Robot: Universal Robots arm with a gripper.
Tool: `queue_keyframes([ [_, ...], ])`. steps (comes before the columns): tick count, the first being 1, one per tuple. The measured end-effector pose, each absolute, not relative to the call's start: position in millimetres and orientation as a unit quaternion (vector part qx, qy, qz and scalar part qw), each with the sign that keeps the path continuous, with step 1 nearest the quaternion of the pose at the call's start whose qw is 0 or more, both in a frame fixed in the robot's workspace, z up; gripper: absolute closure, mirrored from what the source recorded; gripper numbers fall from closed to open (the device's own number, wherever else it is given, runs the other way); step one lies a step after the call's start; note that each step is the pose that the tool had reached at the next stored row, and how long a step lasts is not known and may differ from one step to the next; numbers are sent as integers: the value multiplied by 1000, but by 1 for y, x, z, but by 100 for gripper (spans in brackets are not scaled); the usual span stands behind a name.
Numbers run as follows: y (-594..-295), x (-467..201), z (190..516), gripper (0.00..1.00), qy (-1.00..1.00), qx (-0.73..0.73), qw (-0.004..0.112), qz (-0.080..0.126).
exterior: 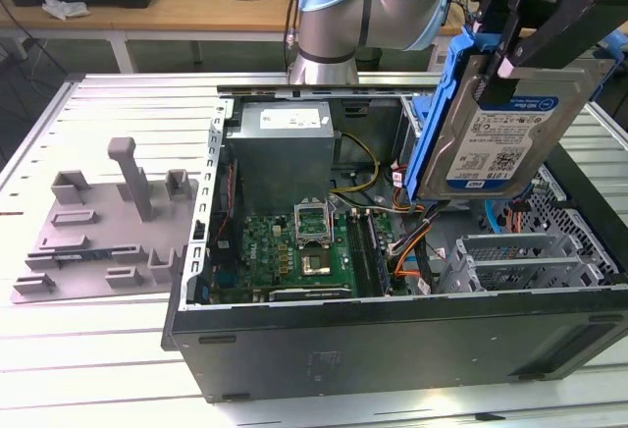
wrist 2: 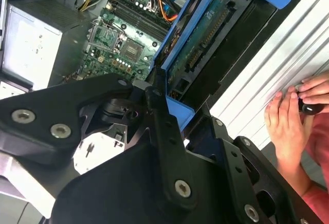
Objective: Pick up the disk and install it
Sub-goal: 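Insert the disk into the insertion slot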
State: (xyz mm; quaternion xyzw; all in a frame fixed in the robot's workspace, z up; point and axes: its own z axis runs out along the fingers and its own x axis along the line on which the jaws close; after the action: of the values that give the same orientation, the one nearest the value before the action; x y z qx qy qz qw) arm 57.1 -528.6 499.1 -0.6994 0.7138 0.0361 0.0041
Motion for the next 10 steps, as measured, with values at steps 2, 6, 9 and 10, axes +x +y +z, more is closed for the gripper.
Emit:
queue_keyframes([
  [2, -529, 58, 499, 63, 715, -698, 4, 36],
  [6, -529, 58, 498, 63, 717, -696, 4, 36],
  [9, -529, 58, 498, 63, 718, -696, 4, 36],
  [10, -529, 58, 498, 63, 718, -695, 4, 36],
])
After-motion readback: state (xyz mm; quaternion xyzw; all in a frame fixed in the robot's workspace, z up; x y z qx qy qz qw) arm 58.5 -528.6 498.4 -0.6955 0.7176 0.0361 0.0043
